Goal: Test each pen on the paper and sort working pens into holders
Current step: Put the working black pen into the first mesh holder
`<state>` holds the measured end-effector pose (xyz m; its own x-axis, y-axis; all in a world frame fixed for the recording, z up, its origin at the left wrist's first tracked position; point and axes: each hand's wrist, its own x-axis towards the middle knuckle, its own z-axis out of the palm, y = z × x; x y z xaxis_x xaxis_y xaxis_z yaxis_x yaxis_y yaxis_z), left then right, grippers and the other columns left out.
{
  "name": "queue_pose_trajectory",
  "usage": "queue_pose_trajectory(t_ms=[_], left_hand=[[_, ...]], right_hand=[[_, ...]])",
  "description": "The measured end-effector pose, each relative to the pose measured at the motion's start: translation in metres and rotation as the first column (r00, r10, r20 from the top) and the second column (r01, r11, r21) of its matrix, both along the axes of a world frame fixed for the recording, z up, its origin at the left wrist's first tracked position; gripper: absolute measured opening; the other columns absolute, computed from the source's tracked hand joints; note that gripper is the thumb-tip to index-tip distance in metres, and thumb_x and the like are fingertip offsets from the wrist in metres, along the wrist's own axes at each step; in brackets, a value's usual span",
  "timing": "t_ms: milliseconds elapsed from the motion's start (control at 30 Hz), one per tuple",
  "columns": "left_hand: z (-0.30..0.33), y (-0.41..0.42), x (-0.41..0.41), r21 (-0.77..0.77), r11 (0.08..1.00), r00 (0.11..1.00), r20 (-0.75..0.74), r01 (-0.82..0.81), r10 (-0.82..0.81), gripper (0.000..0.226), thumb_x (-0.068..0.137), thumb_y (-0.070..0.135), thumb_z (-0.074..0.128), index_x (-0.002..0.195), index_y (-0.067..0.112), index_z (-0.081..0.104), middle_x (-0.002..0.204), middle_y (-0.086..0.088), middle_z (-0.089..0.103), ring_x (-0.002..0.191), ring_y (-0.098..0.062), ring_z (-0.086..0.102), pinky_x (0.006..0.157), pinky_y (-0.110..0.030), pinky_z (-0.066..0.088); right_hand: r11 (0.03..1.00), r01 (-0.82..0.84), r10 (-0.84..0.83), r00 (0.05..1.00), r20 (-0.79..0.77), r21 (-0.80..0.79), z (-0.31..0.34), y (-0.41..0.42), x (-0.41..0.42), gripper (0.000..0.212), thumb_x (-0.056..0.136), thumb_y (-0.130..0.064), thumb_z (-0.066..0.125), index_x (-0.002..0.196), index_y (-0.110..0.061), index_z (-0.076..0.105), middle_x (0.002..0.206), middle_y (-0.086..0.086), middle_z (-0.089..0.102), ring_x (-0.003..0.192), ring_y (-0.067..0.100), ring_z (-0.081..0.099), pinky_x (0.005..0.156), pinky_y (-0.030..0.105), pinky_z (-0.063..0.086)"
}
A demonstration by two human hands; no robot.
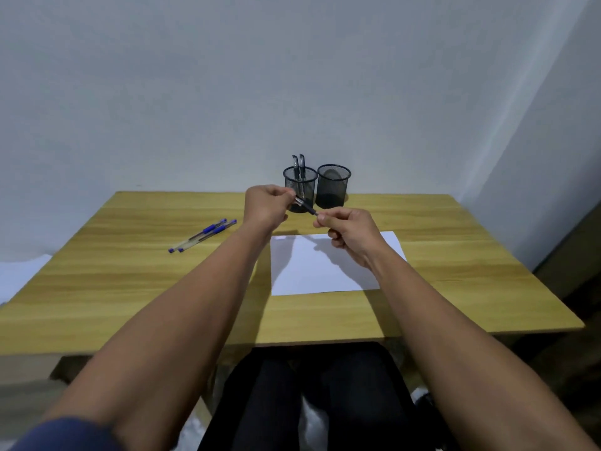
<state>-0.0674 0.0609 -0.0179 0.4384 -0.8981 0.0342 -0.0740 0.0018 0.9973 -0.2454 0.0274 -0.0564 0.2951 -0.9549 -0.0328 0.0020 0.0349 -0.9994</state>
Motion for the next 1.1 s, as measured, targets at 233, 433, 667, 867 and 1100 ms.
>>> queue_pose_trajectory(t_ms=[233, 433, 667, 867, 1100], left_hand=[[-0.003, -0.033, 0.018, -0.15, 0.989, 0.985, 0.166, -0.009, 0.035, 0.016, 0.09, 0.036, 0.068, 0.1, 0.026, 0.077, 0.094, 0.007, 0.077, 0.091, -0.009, 0.071, 0.089, -0.035, 0.058], [-0.038, -0.084, 0.033, 0.007, 0.999, 0.906, 0.422, -0.037, 0.031, 0.072, 0.086, 0.042, 0.074, 0.149, 0.025, 0.044, 0.14, 0.001, 0.057, 0.119, -0.018, 0.059, 0.095, -0.034, 0.049], [-0.068, -0.137, 0.035, 0.142, 0.989, 0.825, 0.563, -0.034, -0.052, 0.114, 0.058, 0.08, 0.073, 0.154, 0.035, 0.03, 0.148, 0.009, 0.053, 0.132, -0.02, 0.053, 0.107, -0.054, 0.041], [-0.081, -0.147, 0.035, 0.011, 0.997, 0.806, 0.59, -0.071, 0.051, 0.073, 0.062, 0.075, 0.07, 0.125, 0.04, 0.054, 0.121, 0.018, 0.069, 0.11, -0.01, 0.067, 0.099, -0.049, 0.046], [-0.069, -0.131, 0.044, 0.044, 0.997, 0.783, 0.621, -0.062, 0.021, 0.074, 0.069, 0.069, 0.072, 0.133, 0.035, 0.056, 0.122, 0.013, 0.069, 0.108, -0.014, 0.065, 0.094, -0.047, 0.051]], right_hand=[[0.954, -0.157, 0.043, 0.914, -0.403, -0.255, 0.035, -0.036, -0.001, 0.01, 0.098, -0.006, 0.072, 0.092, -0.014, 0.073, 0.078, 0.001, 0.078, 0.066, 0.011, 0.067, 0.068, 0.032, 0.055], [0.891, 0.126, -0.248, 0.94, -0.235, -0.437, 0.074, -0.1, 0.023, 0.016, 0.091, -0.011, 0.081, 0.082, -0.021, 0.072, 0.068, -0.003, 0.068, 0.055, 0.009, 0.059, 0.065, 0.03, 0.052], [0.828, 0.2, -0.371, 0.897, -0.242, -0.524, 0.071, -0.165, 0.065, 0.02, 0.084, -0.021, 0.086, 0.076, -0.027, 0.07, 0.073, -0.011, 0.071, 0.07, 0.01, 0.069, 0.078, 0.026, 0.058], [0.846, 0.115, -0.398, 0.787, -0.472, -0.521, 0.043, -0.182, 0.089, 0.013, 0.081, -0.03, 0.087, 0.078, -0.026, 0.075, 0.084, -0.004, 0.078, 0.083, 0.017, 0.075, 0.08, 0.031, 0.06], [0.843, 0.084, -0.438, 0.678, -0.59, -0.531, 0.04, -0.167, 0.092, 0.009, 0.082, -0.027, 0.083, 0.088, -0.023, 0.077, 0.098, 0.002, 0.079, 0.094, 0.024, 0.073, 0.08, 0.032, 0.057]])
